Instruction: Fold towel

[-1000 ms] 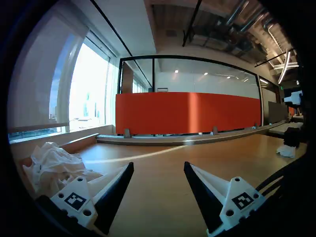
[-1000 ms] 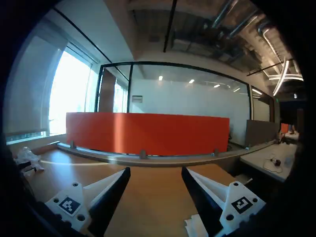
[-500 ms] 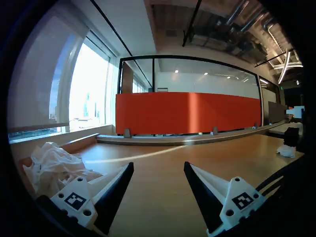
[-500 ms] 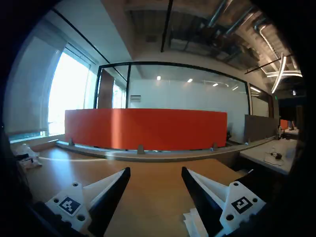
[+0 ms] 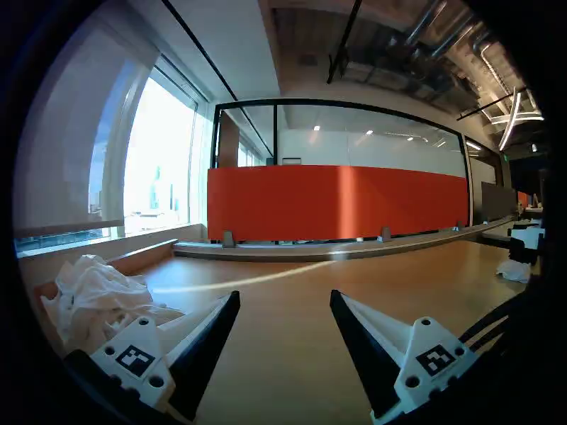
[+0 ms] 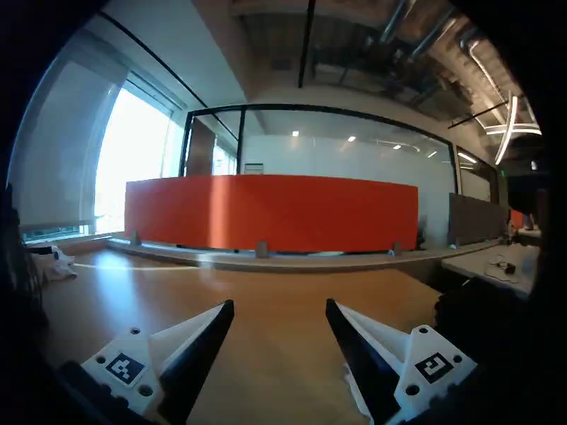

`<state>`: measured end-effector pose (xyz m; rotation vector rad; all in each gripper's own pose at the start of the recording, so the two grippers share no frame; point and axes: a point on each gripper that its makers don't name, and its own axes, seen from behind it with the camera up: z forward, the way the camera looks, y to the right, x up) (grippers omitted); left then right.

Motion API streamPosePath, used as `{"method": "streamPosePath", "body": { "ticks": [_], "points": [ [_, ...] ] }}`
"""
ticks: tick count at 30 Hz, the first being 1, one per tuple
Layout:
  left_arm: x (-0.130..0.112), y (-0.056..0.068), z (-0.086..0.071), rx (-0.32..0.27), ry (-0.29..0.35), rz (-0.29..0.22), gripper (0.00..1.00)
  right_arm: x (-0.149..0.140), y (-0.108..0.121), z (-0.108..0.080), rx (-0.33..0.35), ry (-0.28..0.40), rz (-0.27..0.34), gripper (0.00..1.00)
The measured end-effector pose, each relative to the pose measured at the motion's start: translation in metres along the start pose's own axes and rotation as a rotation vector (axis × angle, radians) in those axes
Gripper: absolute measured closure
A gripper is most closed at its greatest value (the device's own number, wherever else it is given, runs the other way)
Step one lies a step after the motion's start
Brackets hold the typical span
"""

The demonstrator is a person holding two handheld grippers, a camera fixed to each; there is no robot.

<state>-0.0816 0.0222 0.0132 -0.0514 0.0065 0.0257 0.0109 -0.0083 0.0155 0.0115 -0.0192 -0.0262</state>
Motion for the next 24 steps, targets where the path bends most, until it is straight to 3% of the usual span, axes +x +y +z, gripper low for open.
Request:
{"method": "streamPosePath", "body": {
  "ticks": [24],
  "points": [
    [-0.002, 0.000, 0.000, 0.000, 0.001, 0.000, 0.06, -0.015, 0.000, 0.004, -0.012, 0.018, 0.019, 0.00]
  ]
}}
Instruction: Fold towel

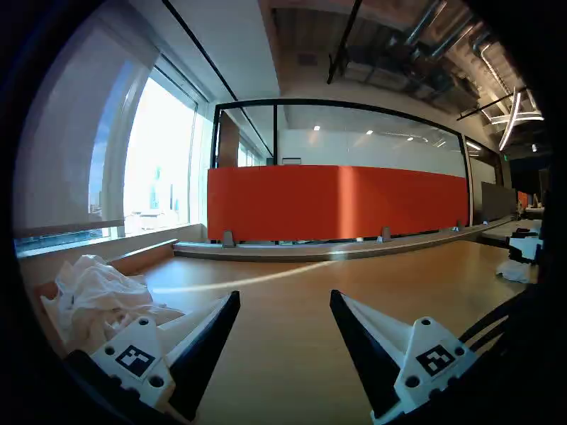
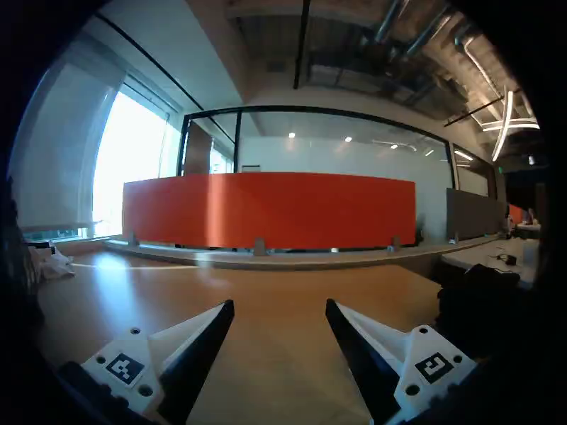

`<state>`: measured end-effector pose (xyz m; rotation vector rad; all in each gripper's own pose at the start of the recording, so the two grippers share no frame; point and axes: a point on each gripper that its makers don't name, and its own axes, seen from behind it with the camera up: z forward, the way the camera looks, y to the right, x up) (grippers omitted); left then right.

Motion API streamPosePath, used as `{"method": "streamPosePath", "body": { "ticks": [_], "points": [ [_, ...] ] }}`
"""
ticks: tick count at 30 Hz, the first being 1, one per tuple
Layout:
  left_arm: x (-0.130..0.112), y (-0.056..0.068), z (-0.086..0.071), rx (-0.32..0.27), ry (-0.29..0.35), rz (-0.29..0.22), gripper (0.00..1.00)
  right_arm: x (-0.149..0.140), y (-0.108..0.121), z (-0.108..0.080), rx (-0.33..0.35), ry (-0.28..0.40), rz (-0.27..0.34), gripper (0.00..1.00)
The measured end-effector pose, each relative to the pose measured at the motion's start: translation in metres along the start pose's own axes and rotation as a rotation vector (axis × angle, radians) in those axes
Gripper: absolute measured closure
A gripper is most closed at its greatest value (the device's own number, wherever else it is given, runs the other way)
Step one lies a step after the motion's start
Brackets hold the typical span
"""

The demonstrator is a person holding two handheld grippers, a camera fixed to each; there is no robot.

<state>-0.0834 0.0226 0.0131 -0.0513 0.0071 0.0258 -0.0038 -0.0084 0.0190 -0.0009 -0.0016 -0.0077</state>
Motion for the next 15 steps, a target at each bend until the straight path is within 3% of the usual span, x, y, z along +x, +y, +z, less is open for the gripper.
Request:
{"method": "streamPosePath", "body": {
  "ticks": [15],
  "points": [
    [-0.0001, 0.0000, 0.0002, 0.000, 0.000, 0.000, 0.06, 0.0028, 0.0006, -0.0042, -0.003, 0.002, 0.007, 0.00]
  ]
}}
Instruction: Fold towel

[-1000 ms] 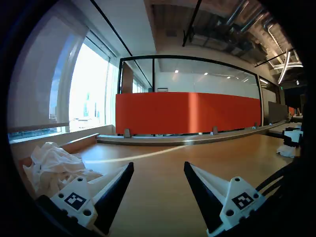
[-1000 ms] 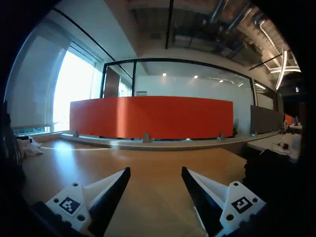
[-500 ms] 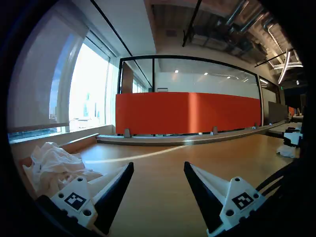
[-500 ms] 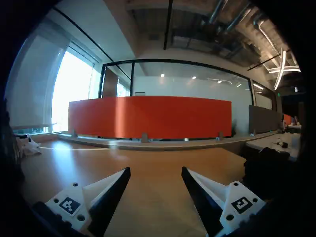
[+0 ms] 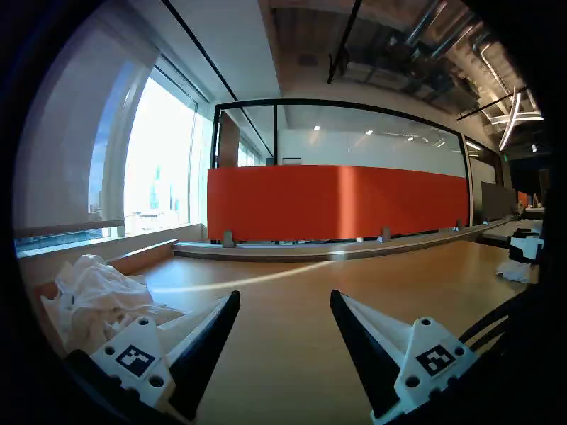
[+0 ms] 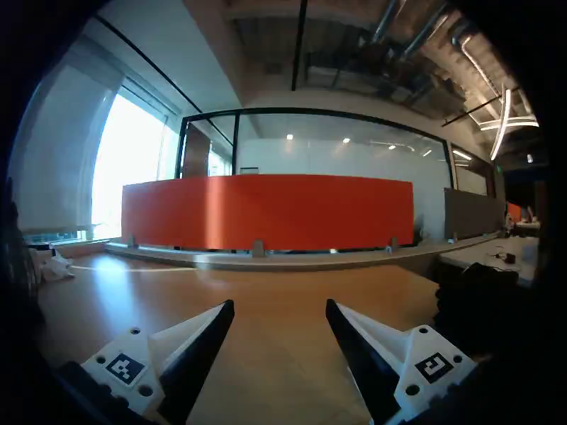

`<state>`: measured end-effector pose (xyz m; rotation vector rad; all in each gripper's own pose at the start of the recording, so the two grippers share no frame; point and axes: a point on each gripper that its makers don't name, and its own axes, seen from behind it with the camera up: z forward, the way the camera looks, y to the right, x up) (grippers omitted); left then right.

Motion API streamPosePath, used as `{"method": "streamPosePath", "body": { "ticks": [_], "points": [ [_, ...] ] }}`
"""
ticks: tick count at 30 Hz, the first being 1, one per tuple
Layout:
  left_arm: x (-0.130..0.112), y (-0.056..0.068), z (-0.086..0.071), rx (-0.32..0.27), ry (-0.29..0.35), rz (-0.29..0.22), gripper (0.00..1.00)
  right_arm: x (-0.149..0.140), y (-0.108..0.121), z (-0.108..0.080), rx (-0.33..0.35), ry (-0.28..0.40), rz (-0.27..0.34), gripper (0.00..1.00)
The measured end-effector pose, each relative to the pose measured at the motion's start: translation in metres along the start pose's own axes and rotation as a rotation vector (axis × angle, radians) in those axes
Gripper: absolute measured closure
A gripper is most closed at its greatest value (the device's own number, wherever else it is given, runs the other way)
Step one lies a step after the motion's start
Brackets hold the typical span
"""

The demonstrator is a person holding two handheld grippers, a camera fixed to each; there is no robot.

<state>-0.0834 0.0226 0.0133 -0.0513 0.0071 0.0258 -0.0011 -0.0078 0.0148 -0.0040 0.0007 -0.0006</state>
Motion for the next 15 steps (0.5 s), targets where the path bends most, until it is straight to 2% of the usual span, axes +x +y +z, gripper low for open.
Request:
{"method": "streamPosePath", "body": {
  "ticks": [15],
  "points": [
    [0.0013, 0.0001, 0.0004, 0.000, -0.001, 0.000, 0.06, -0.0014, 0.0007, 0.0011, 0.000, -0.001, 0.000, 0.00]
  ]
}}
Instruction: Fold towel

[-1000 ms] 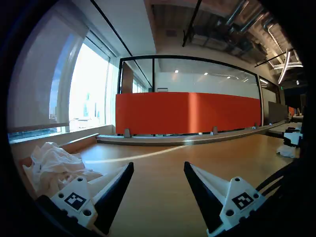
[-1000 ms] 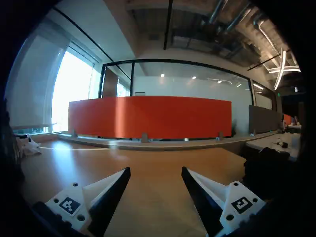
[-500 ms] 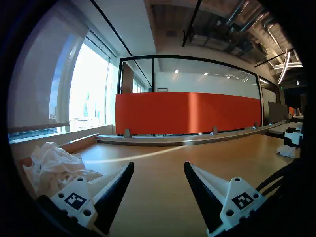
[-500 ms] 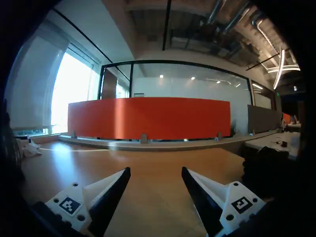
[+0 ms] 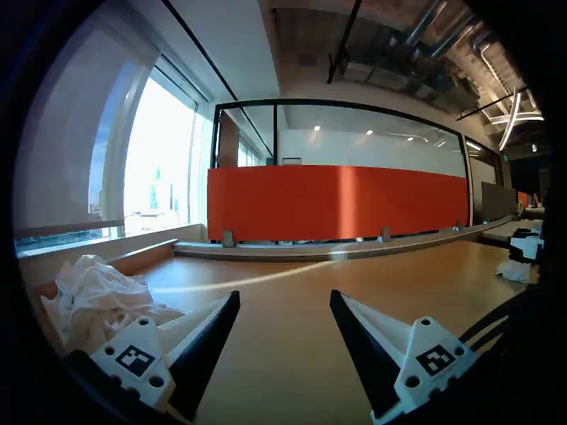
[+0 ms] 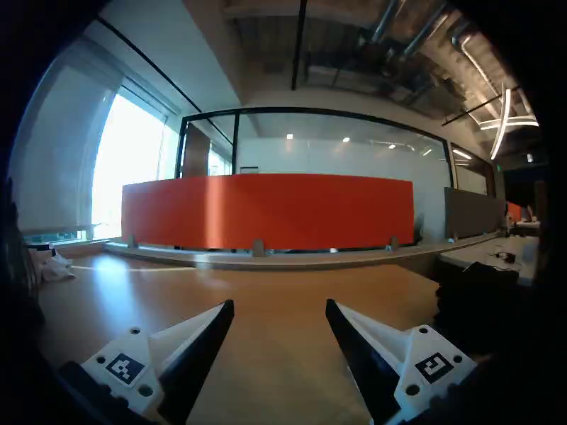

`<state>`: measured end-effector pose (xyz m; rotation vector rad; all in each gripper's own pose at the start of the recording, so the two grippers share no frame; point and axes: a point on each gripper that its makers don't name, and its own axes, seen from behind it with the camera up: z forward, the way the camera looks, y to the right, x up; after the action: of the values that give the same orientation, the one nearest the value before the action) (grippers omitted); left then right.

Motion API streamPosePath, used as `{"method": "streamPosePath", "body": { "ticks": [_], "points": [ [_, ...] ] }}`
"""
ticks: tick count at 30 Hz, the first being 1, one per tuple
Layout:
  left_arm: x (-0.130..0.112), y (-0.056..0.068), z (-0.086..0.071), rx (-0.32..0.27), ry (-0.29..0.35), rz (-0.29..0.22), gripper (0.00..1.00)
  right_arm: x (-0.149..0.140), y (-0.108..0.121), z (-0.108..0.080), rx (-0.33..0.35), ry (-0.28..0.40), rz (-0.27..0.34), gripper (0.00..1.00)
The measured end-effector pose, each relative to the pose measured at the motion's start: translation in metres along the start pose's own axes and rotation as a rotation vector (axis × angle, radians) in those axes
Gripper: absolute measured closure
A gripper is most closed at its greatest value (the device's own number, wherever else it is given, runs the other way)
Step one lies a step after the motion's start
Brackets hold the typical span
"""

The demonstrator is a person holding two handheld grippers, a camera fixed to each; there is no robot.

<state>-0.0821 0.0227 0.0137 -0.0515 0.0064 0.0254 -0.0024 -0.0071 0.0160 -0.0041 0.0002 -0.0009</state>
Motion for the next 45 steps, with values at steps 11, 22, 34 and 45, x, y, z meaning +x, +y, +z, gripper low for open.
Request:
{"method": "streamPosePath", "body": {
  "ticks": [11, 22, 34, 45],
  "points": [
    [0.002, -0.001, 0.000, 0.000, -0.001, 0.000, 0.06, 0.000, 0.000, -0.001, 0.000, 0.000, 0.001, 0.00],
    [0.006, -0.001, -0.002, 0.000, -0.002, 0.001, 0.06, 0.000, 0.000, -0.001, 0.000, 0.000, 0.001, 0.00],
    [0.009, -0.002, -0.003, 0.000, -0.004, 0.001, 0.06, 0.000, 0.001, 0.000, 0.000, 0.000, 0.001, 0.00],
    [0.010, -0.003, -0.004, 0.000, -0.005, -0.002, 0.06, 0.000, 0.000, -0.001, 0.000, 0.000, 0.001, 0.00]
  ]
}}
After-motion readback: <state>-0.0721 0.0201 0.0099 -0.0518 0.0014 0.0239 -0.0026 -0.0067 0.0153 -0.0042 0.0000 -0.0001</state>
